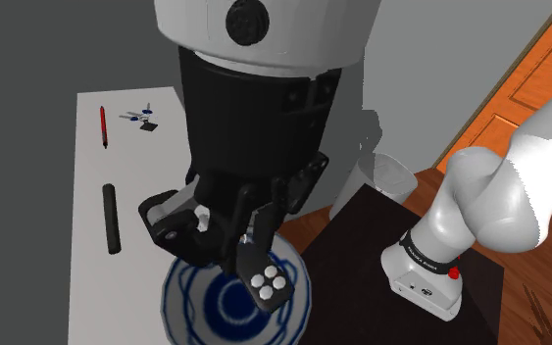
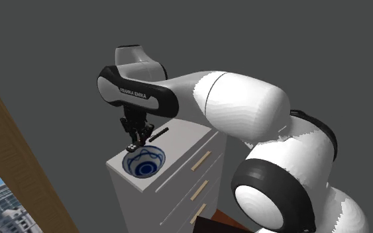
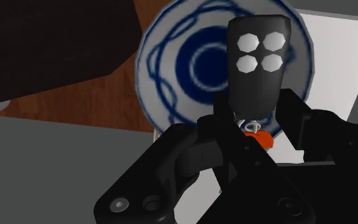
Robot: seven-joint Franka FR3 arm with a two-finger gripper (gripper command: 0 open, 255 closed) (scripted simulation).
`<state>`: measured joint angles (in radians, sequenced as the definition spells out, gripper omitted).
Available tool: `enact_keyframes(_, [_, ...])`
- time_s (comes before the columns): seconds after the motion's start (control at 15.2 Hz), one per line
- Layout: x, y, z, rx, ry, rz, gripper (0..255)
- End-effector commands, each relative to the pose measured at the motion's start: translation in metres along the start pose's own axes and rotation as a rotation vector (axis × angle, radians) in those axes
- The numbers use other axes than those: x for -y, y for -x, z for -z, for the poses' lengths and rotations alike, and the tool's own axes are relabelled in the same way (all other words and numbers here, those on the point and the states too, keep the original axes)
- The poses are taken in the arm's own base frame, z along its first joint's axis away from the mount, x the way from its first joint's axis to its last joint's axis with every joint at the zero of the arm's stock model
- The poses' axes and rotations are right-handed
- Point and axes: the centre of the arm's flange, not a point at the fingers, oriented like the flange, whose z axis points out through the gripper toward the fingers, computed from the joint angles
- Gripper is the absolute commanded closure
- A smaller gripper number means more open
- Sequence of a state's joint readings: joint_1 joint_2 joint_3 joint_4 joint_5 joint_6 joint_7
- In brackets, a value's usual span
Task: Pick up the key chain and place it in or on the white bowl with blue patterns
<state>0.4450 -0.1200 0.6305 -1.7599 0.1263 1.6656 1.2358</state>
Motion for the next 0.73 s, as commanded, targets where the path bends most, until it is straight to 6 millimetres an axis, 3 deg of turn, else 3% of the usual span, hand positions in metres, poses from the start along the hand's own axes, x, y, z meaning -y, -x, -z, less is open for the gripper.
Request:
enact_keyframes(0.0, [0.0,0.005,-0.008,0.0,0.0,-0.001,255])
enact_keyframes(0.66, [-0.001,0.002,-0.061,0.0,0.0,-0.001,255])
